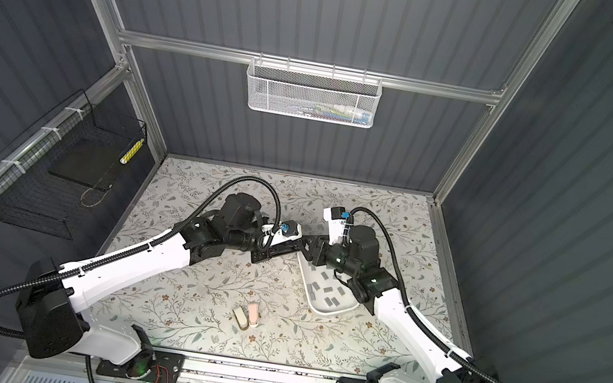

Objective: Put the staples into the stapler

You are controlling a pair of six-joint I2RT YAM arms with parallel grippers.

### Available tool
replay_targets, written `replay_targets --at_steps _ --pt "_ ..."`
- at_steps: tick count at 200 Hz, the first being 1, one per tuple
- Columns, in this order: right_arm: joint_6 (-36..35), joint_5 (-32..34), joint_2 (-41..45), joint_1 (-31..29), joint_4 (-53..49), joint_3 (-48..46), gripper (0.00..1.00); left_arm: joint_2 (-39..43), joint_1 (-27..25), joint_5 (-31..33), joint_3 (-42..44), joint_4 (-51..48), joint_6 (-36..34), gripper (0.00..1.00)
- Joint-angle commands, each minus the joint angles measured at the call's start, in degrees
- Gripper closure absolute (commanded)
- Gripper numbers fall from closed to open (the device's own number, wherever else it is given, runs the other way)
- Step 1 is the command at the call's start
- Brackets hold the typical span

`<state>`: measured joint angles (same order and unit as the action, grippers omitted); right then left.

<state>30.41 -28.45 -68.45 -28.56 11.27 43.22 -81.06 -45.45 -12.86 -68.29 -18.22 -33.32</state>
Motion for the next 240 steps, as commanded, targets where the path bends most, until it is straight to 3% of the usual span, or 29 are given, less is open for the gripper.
replay_targets --at_steps 1,57,91,123,168,200,240 --pt "-0.38 1.02 -0.92 -0.46 -1.51 1.35 0.57 1.4 -0.53 0.75 -1.33 4.01 -1.18 1.0" --pt "0.5 2.89 -1.61 -0.55 -0.54 0.41 0.61 3.4 -0.6 5.52 0.41 6.72 -0.3 1.0" --pt "0.63 2.3 -2.77 -0.54 -0.19 0.8 0.64 3.2 -0.6 3.38 -0.59 6.52 -0.94 1.0" --pt "0.52 2.63 -3.75 -0.54 0.07 0.9 0.81 4.58 -0.6 1.32 -2.25 6.34 2.91 1.0" --pt "1.45 2.45 -5.35 -0.46 1.27 0.77 1.0 11.64 -0.6 2.14 6.76 14.7 12.54 1.0" --pt "0.2 2.12 -6.33 -0.48 1.83 0.78 1.0 14.7 -0.54 4.96 15.24 17.99 13.83 1.0" --pt "-1.56 6.46 -6.6 -0.45 0.63 0.28 1.0 18.64 -0.52 6.92 23.12 27.79 18.72 1.0"
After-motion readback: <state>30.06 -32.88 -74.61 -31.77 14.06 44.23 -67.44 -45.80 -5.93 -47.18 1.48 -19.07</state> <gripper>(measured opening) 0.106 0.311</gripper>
